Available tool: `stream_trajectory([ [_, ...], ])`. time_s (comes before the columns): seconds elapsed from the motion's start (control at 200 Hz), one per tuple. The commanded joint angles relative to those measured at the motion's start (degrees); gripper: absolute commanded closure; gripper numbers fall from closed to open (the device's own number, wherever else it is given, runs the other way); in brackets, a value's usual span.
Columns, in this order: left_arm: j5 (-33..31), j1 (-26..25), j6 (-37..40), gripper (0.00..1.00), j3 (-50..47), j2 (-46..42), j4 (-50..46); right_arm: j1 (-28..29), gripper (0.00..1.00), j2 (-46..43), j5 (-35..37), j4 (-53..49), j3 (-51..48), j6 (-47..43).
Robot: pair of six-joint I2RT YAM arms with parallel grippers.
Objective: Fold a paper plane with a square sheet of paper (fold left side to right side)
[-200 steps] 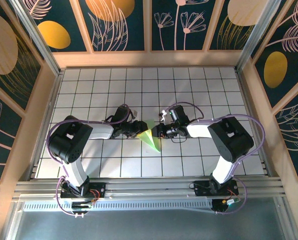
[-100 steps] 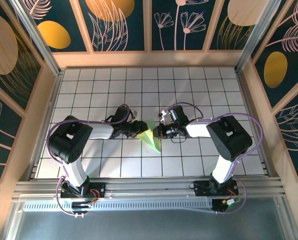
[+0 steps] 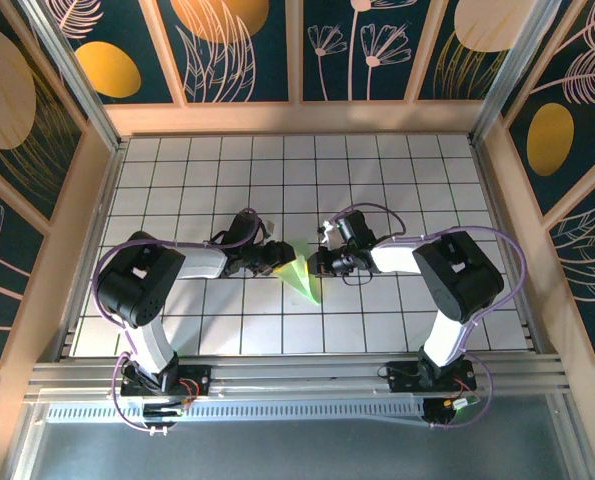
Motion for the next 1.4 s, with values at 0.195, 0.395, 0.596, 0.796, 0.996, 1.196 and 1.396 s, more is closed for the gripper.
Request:
stream_trajectory([
  [0.195, -3.49, 0.10, 0.96, 0.58, -1.09, 0.47, -4.63, -0.29, 1.00, -0.35, 3.51, -2.98, 1.69, -1.37],
  [0.395, -3.40, 0.08, 1.07, 0.59, -1.03, 0.81, -4.57, -0.44, 1.00, -1.10, 4.84, -3.38, 1.51, -1.59],
  [0.596, -3.40, 0.08, 1.05, 0.59, -1.02, 0.77, -4.55, -0.44, 1.00, -1.23, 5.59, -4.77, 2.47, -2.15],
  [0.796, -3.40, 0.10, 1.11, 0.58, -1.23, 0.77, -4.56, -0.45, 1.00, -1.27, 5.69, -4.89, 2.33, -2.42],
  [0.996, -3.40, 0.08, 1.12, 0.58, -1.07, 0.77, -4.72, -0.45, 1.00, -0.81, 5.95, -5.09, 2.11, -2.51],
  [1.196, -3.42, 0.08, 1.06, 0.58, -1.15, 0.75, -4.67, -0.45, 1.00, -0.54, 5.83, -4.78, 2.54, -2.55],
  [1.396, -3.40, 0.01, 1.07, 0.58, -1.14, 0.77, -4.54, -0.45, 1.00, -0.75, 5.73, -4.97, 3.16, -2.86],
])
